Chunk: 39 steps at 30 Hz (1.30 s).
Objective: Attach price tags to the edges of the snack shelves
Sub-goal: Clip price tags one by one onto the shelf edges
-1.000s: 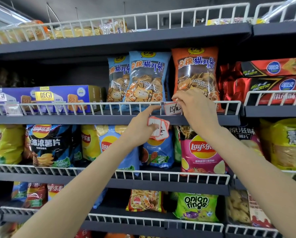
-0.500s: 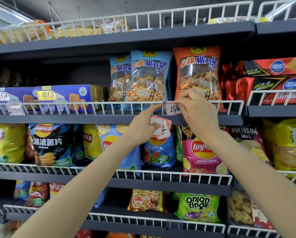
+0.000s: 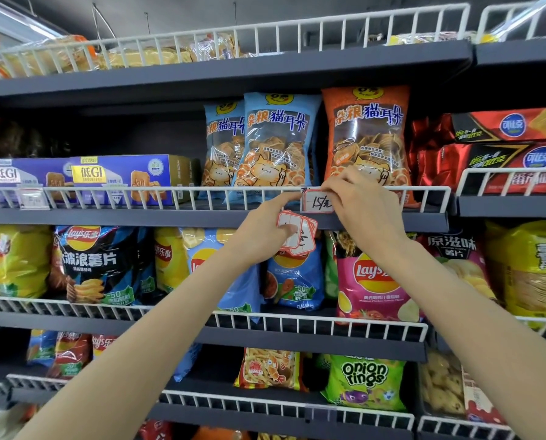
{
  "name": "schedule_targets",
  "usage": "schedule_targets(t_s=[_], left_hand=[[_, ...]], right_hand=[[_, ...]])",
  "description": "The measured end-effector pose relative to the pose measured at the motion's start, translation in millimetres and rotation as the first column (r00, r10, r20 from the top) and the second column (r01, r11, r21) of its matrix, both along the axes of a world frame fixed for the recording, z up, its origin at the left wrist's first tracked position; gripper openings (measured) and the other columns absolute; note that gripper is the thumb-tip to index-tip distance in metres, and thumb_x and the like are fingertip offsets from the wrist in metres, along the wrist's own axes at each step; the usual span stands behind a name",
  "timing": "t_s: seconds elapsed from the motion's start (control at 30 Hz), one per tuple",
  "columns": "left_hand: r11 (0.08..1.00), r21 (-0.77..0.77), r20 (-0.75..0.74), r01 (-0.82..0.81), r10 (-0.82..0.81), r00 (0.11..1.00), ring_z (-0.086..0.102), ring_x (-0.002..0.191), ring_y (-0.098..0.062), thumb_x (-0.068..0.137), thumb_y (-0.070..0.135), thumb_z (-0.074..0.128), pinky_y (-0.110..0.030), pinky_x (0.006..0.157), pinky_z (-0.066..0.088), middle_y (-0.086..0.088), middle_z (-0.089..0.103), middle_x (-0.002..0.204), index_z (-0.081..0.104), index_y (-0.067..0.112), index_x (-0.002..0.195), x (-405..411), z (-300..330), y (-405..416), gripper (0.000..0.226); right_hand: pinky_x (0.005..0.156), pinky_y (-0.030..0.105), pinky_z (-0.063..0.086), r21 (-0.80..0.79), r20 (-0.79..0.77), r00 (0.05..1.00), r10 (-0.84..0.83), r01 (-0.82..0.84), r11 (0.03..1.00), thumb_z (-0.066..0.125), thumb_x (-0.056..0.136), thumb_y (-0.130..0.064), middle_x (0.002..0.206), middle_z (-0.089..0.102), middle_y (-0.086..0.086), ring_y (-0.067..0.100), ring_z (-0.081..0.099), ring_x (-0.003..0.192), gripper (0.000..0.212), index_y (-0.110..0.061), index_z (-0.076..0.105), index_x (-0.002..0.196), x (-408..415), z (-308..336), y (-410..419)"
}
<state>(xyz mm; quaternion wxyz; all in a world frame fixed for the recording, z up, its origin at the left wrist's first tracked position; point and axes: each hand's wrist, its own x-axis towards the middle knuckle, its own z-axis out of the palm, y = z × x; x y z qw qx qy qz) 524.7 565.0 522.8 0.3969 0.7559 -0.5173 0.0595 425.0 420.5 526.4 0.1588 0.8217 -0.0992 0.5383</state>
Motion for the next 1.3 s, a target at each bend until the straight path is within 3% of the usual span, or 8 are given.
schedule_targets(t_s=[0.07, 0.2, 0.3, 0.4, 0.87, 1.07, 1.2, 1.3], left_hand=[[1.000, -0.002, -0.004, -0.001, 0.001, 1.000, 0.040, 0.041, -0.004, 0.093, 0.010, 0.051, -0.016, 0.046, 0.035, 0.002, 0.059, 0.080, 0.036, 0.032, 0.139, -1, 0, 0, 0.053], [0.999, -0.035, 0.009, -0.014, 0.014, 1.000, 0.053, 0.069, -0.011, 0.093, 0.010, 0.051, -0.011, 0.058, 0.043, -0.002, 0.051, 0.136, 0.037, 0.029, 0.140, -1, 2, -4, 0.052], [0.999, -0.042, 0.002, -0.010, 0.010, 1.000, 0.048, 0.073, -0.003, 0.094, 0.011, 0.050, -0.007, 0.056, 0.038, 0.000, 0.044, 0.144, 0.036, 0.028, 0.141, -1, 2, -5, 0.052], [0.999, -0.045, 0.011, -0.017, 0.017, 1.000, 0.052, 0.093, -0.011, 0.094, 0.011, 0.050, -0.015, 0.072, 0.037, 0.000, 0.042, 0.145, 0.035, 0.028, 0.141, -2, 1, -5, 0.052], [0.998, -0.060, 0.019, -0.022, 0.023, 1.000, 0.040, 0.068, 0.004, 0.094, 0.010, 0.050, 0.003, 0.052, 0.035, -0.001, 0.041, 0.146, 0.035, 0.027, 0.142, 2, 1, -9, 0.054], [0.995, -0.088, -0.035, -0.038, 0.035, 0.999, 0.051, 0.114, -0.012, 0.093, 0.010, 0.050, -0.024, 0.089, 0.045, -0.002, 0.045, 0.142, 0.042, 0.026, 0.139, -3, 5, -8, 0.049], [0.981, -0.187, -0.161, -0.041, 0.011, 0.987, 0.062, 0.091, -0.013, 0.093, 0.007, 0.050, -0.011, 0.063, 0.049, -0.004, 0.062, 0.113, 0.053, 0.020, 0.123, -7, 6, -8, 0.032], [0.958, -0.283, -0.306, -0.045, -0.046, 0.951, 0.064, 0.099, -0.020, 0.093, 0.008, 0.051, -0.038, 0.087, 0.054, -0.007, 0.066, 0.107, 0.055, 0.019, 0.109, -11, 2, -9, 0.020]], right_hand=[[0.043, 0.027, 0.044, 0.008, 0.004, 1.000, 0.016, -0.016, 1.000, 0.067, 0.083, -0.009, 0.088, 0.060, 0.004, 0.020, 0.057, 0.076, 0.009, -0.012, 0.069, 0.092, 0, 1, 1], [0.046, 0.031, 0.049, -0.012, -0.026, 1.000, -0.005, 0.005, 1.000, 0.063, 0.087, -0.010, 0.089, 0.060, 0.004, 0.020, 0.057, 0.081, 0.006, -0.010, 0.067, 0.091, 1, 3, 2], [0.046, 0.032, 0.049, -0.028, -0.058, 0.998, -0.029, 0.027, 0.999, 0.058, 0.090, -0.013, 0.090, 0.060, 0.004, 0.021, 0.057, 0.083, 0.008, -0.011, 0.065, 0.095, 0, 4, 3], [0.049, 0.031, 0.048, -0.008, -0.088, 0.996, -0.016, 0.015, 1.000, 0.056, 0.090, -0.013, 0.096, 0.058, 0.004, 0.020, 0.055, 0.085, 0.016, -0.012, 0.064, 0.104, -2, 3, 5], [0.060, 0.022, 0.037, 0.148, -0.105, 0.993, 0.053, -0.037, 0.988, 0.050, 0.095, -0.024, 0.109, 0.054, -0.003, 0.012, 0.051, 0.098, 0.023, -0.018, 0.063, 0.113, -3, 7, 11], [0.059, 0.026, 0.042, 0.160, -0.127, 0.990, 0.066, -0.045, 0.986, 0.047, 0.095, -0.020, 0.111, 0.055, -0.004, 0.013, 0.052, 0.096, 0.025, -0.020, 0.061, 0.115, -7, 6, 8], [0.060, 0.025, 0.041, 0.181, -0.140, 0.988, 0.073, -0.047, 0.982, 0.048, 0.095, -0.021, 0.112, 0.053, -0.004, 0.012, 0.051, 0.099, 0.026, -0.019, 0.061, 0.118, -8, 7, 9], [0.067, 0.025, 0.042, 0.244, -0.142, 0.980, 0.138, -0.101, 0.965, 0.047, 0.096, -0.024, 0.112, 0.053, -0.004, 0.012, 0.050, 0.101, 0.027, -0.018, 0.061, 0.119, -9, 6, 8]])
